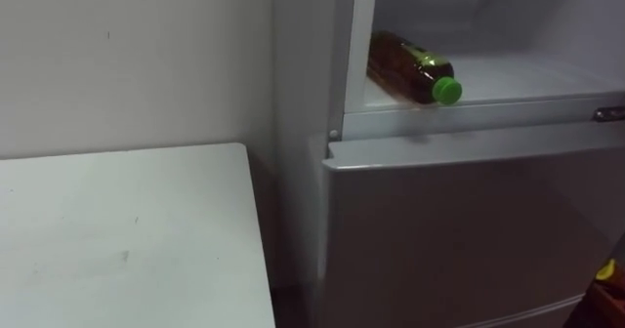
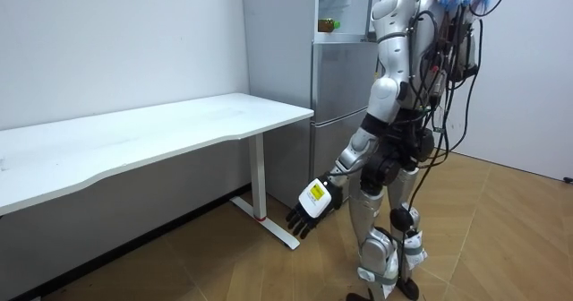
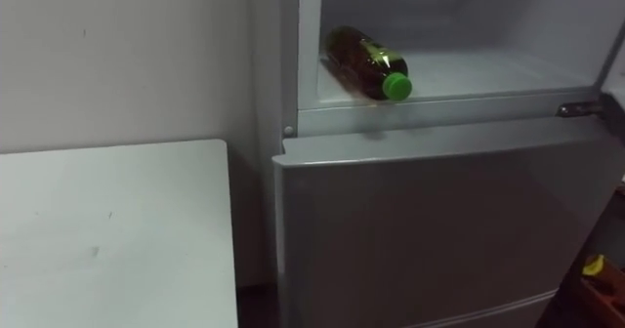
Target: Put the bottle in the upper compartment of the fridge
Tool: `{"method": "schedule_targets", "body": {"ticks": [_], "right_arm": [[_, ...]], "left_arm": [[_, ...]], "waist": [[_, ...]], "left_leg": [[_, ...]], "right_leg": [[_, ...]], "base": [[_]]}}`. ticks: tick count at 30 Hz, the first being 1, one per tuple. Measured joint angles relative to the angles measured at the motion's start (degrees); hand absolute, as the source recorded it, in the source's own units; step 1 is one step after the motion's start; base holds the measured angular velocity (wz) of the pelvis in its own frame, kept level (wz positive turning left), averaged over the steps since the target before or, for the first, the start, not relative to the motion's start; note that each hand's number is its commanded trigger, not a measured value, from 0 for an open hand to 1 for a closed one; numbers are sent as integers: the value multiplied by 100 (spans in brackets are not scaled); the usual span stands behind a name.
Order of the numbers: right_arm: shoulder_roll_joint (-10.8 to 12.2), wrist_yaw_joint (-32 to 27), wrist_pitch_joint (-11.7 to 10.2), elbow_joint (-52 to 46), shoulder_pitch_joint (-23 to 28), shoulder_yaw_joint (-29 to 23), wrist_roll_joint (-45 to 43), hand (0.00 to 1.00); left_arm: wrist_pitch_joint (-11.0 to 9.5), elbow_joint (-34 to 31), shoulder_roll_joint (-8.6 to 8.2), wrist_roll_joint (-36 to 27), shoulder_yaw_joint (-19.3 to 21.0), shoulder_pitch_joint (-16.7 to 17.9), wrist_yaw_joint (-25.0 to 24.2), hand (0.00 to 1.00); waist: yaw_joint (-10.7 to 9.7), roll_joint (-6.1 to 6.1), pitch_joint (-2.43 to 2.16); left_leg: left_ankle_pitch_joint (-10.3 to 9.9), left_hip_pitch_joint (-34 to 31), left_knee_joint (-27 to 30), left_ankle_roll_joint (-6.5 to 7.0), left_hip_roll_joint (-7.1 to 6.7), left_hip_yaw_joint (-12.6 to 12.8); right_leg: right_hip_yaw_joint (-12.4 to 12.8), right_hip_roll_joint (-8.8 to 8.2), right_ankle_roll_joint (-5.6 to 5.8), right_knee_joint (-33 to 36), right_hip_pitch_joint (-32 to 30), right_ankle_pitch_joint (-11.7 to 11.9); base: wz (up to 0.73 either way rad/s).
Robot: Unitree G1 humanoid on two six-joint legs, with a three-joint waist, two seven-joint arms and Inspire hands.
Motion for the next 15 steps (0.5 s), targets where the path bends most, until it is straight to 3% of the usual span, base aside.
{"method": "schedule_targets", "body": {"ticks": [5, 8, 15], "right_arm": [[-1, -120, -8, -389, -150, -8, -408, 0], [-1, -270, 1, -598, -133, -25, -539, 0], [-38, -278, 30, -930, -141, -40, -1094, 0]], "left_arm": [[-18, 147, 3, 49, -16, -3, -99, 0], [0, 286, -4, 37, -25, 35, -128, 0], [67, 319, -7, 44, -6, 92, -221, 0]], "waist": [[-22, -72, -11], [-11, -185, -9], [-21, -168, -6]], "left_leg": [[5, 44, 9, 3, -15, 13], [3, 84, 12, 5, -29, 0], [4, 111, 7, 5, -24, -6]], "right_leg": [[4, -23, 6, 81, 2, -31], [-11, -54, 6, 127, 4, -91], [-23, -58, -7, 209, 0, -108]], "base": [[-1], [0], [0]]}}
